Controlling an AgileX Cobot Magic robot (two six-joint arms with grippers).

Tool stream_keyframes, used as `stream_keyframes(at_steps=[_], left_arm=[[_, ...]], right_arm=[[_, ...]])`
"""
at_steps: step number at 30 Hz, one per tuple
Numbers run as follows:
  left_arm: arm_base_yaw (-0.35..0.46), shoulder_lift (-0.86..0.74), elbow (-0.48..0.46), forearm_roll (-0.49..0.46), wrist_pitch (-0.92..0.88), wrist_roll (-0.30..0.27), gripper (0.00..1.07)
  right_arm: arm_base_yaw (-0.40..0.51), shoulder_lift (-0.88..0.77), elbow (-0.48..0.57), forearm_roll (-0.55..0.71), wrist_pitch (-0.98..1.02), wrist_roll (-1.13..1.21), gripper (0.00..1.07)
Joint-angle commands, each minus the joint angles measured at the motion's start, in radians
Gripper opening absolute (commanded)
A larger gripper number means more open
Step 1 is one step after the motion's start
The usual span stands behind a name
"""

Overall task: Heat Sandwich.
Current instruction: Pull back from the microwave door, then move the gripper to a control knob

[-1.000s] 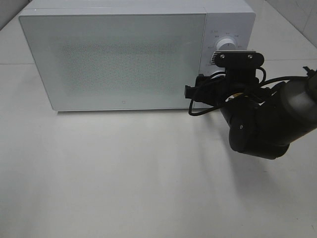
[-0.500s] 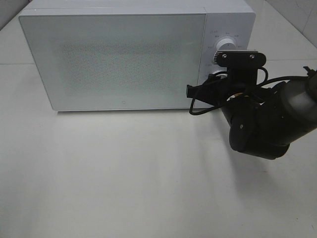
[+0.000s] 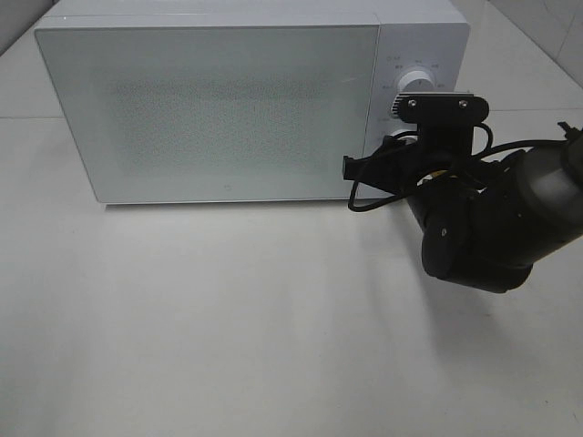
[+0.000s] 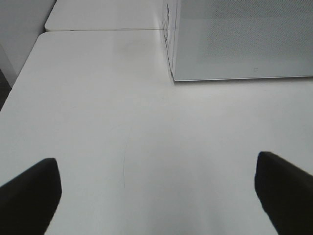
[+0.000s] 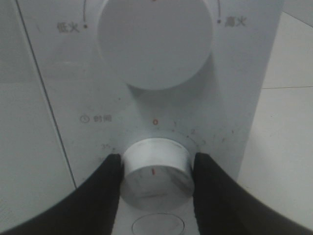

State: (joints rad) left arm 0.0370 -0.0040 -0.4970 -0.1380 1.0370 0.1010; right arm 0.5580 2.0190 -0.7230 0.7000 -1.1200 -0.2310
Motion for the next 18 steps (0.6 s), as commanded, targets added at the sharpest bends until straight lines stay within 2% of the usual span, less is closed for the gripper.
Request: stream_keyframes(at_steps=[1,11,15,18], left_arm=[[0.001,-0.024,0.001,0.002,0.0,-0.007,1.03],[0.001,-0.024,0.001,0.002,0.0,-0.007,1.03],[0.001,-0.024,0.001,0.002,0.0,-0.007,1.03],[0.001,-0.024,0.001,0.002,0.0,-0.007,1.03]], right_arm=[[0.002,-0.003,0.002,-0.008,-0.016,0.007,0.15],[0.002,-0.003,0.002,-0.014,-0.02,0.166,0.14],[0.002,-0.003,0.002,-0.054,-0.031,0.391,0.14],[0.002,-0.003,0.002,-0.072,-0.043,0.463,0.14]])
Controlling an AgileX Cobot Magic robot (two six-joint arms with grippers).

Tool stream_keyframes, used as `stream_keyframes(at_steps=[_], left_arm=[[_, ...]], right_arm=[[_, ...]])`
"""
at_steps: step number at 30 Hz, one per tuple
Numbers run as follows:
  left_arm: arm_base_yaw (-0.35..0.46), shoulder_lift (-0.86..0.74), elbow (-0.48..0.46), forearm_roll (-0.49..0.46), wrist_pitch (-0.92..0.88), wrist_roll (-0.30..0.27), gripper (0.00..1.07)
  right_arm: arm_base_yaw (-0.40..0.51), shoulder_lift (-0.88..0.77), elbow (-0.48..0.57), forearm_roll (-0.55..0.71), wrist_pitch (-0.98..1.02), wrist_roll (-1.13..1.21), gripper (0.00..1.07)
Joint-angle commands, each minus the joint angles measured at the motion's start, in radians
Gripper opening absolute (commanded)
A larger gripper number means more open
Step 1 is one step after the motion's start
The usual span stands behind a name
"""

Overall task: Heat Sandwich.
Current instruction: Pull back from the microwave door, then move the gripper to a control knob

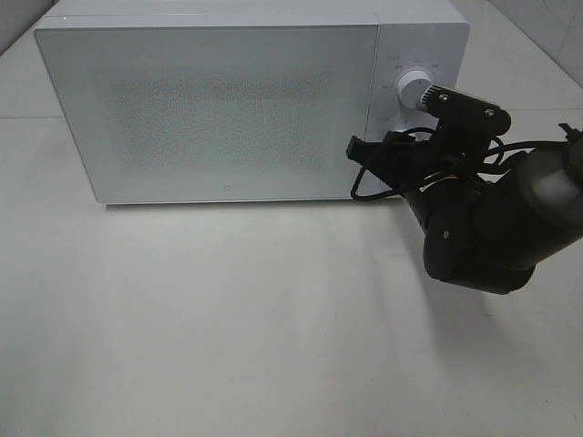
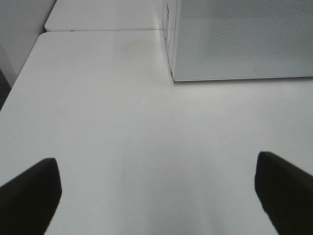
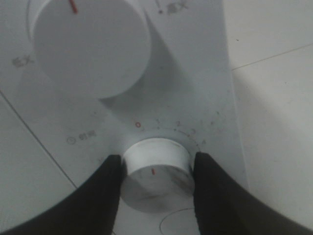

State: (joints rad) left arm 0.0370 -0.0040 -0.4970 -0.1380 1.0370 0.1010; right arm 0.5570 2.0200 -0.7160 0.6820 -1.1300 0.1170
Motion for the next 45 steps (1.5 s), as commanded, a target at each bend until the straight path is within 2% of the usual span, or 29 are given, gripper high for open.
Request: stream_keyframes(at_steps=[1,11,18,35,45], left_arm=[[0.001,-0.024,0.001,0.002,0.0,-0.007,1.03],[0.001,-0.024,0.001,0.002,0.0,-0.007,1.03],[0.001,-0.024,0.001,0.002,0.0,-0.007,1.03],[0.001,-0.024,0.001,0.002,0.0,-0.007,1.03],[0.001,-0.024,0.001,0.002,0.0,-0.007,1.03]], right_arm=[[0.003,-0.004,-0.005,-0.059,-0.036,0.154,0.14],[0.003,-0.004,-0.005,-0.111,-0.084,0.604,0.14],[0.003,-0.004,-0.005,-0.152,-0.092,0.806,0.15],[0.003,-0.004,-0.005,-0.159,-0.151,1.379,0.16],[0.003,-0.004,-0.005,-0.159,-0.197,1.409,0.16]])
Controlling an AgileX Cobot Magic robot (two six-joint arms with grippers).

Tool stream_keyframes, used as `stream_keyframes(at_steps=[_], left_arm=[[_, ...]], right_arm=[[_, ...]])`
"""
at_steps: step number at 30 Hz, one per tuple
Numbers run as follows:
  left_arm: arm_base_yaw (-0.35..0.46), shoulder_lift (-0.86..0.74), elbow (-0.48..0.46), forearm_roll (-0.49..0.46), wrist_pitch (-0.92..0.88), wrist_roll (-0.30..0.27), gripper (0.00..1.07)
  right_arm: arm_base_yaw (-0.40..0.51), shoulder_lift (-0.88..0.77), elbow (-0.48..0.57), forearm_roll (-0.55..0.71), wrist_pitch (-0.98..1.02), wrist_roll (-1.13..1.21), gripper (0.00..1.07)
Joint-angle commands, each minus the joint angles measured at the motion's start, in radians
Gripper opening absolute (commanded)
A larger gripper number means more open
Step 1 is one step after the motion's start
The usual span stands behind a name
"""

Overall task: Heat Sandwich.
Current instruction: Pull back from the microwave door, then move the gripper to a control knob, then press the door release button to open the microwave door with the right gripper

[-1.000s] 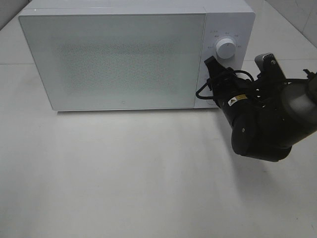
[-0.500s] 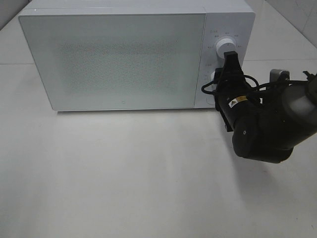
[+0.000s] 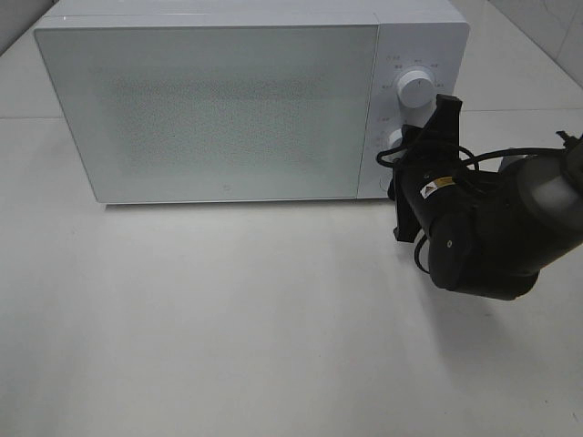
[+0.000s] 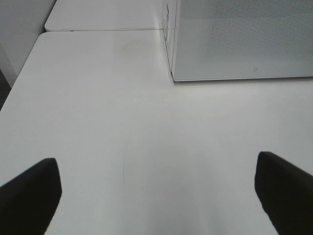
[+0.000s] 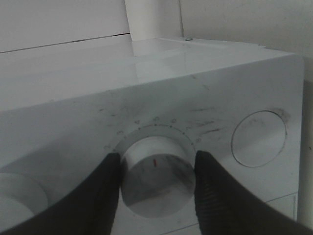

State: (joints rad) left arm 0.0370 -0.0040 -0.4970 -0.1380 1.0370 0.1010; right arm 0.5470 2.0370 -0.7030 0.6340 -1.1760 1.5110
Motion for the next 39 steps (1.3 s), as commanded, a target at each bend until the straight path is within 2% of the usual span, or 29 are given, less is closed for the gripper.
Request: stream_keyframes(at_steps=[1,12,21,23,25,28,29,30,33,39], left_arm=[[0.001,-0.024,0.001,0.002,0.0,-0.007,1.03],[0.001,-0.024,0.001,0.002,0.0,-0.007,1.03],[0.001,-0.024,0.001,0.002,0.0,-0.007,1.03],[0.001,-0.024,0.001,0.002,0.0,-0.007,1.03],[0.001,-0.024,0.001,0.002,0.0,-0.007,1.03],[0.001,-0.024,0.001,0.002,0.0,-0.007,1.03],[0.001,-0.024,0.001,0.002,0.0,-0.007,1.03],[0.001,-0.024,0.001,0.002,0.0,-0.007,1.03],[0.001,-0.024,0.001,0.002,0.0,-0.007,1.03],[0.001,-0.024,0.001,0.002,0.0,-0.007,1.03]], right_arm=[[0.013,-0.021,-0.018,-0.111,-0.151,0.015,0.16],[0.013,-0.021,-0.018,-0.123,-0.151,0.015,0.17],[0.013,-0.021,-0.018,-0.126,-0.151,0.015,0.28],[0.013,-0.021,-0.018,-0.125,-0.151,0.012,0.36],[0.013,-0.021,-0.018,-0.118,-0.151,0.006,0.39],[0.012,-0.021,-0.018,-0.097,-0.152,0.006,0.56],[0.011,-0.021,-0.018,-0.097,-0.167,0.006,0.65],[0.011,-0.021,-0.018,-0.097,-0.167,0.006,0.65],[0.011,-0.021,-0.018,-0.098,-0.167,0.006,0.8],[0.011,-0.021,-0.018,-0.098,-0.165,-0.019,0.79]])
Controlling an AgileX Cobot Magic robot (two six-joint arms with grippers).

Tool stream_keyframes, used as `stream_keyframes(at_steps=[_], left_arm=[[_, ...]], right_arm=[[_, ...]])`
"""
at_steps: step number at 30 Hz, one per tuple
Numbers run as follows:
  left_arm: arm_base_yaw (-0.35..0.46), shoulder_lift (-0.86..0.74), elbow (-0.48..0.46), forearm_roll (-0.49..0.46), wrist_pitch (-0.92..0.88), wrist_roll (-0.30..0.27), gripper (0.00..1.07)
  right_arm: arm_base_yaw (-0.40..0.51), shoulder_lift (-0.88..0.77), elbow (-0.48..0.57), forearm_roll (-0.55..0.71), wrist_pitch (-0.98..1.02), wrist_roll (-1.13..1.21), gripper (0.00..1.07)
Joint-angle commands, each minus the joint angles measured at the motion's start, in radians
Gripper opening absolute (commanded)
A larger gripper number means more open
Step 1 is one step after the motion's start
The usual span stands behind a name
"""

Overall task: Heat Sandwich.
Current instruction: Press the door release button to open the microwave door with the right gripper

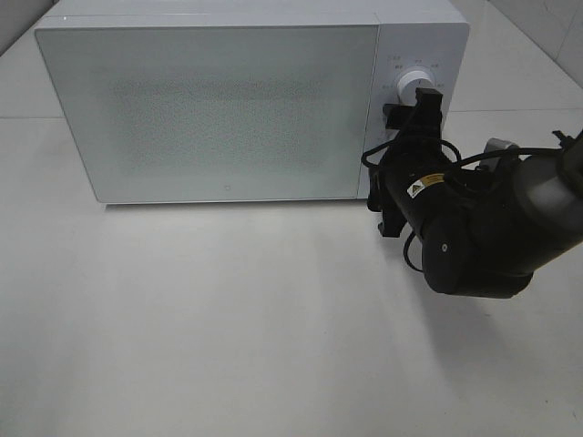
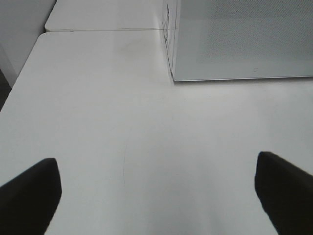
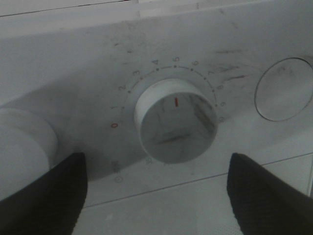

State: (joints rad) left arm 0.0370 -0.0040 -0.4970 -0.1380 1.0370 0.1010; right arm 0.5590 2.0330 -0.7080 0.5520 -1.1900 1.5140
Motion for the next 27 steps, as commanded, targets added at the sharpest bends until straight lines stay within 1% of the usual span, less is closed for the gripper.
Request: stream_keyframes(at_steps=[1,12,17,18,20,22,24,26,27], left_arm=[[0.001,-0.024,0.001,0.002,0.0,-0.007,1.03],[0.001,-0.024,0.001,0.002,0.0,-0.007,1.03],[0.001,-0.024,0.001,0.002,0.0,-0.007,1.03],[0.001,-0.024,0.001,0.002,0.0,-0.007,1.03],[0.001,-0.024,0.001,0.002,0.0,-0.007,1.03],[0.001,-0.024,0.001,0.002,0.0,-0.007,1.03],[0.001,-0.024,0.001,0.002,0.0,-0.007,1.03],[0.001,-0.024,0.001,0.002,0.0,-0.007,1.03],[0.001,-0.024,0.001,0.002,0.0,-0.007,1.03]], right_arm=[[-0.001,-0.017,-0.013,-0.016,-0.151,-0.022,0.79],[-0.001,-0.017,-0.013,-0.025,-0.117,-0.045,0.77],[-0.001,-0.043,0.017,-0.051,-0.056,-0.072,0.76],[-0.001,-0.069,0.043,-0.052,-0.019,-0.115,0.76],[-0.001,-0.081,0.054,-0.052,-0.007,-0.135,0.76],[-0.001,-0.128,0.092,-0.064,0.056,-0.2,0.76],[-0.001,-0.147,0.104,-0.073,0.088,-0.224,0.76],[-0.001,-0.181,0.124,-0.082,0.162,-0.285,0.76],[-0.001,-0.216,0.14,-0.097,0.229,-0.356,0.76]])
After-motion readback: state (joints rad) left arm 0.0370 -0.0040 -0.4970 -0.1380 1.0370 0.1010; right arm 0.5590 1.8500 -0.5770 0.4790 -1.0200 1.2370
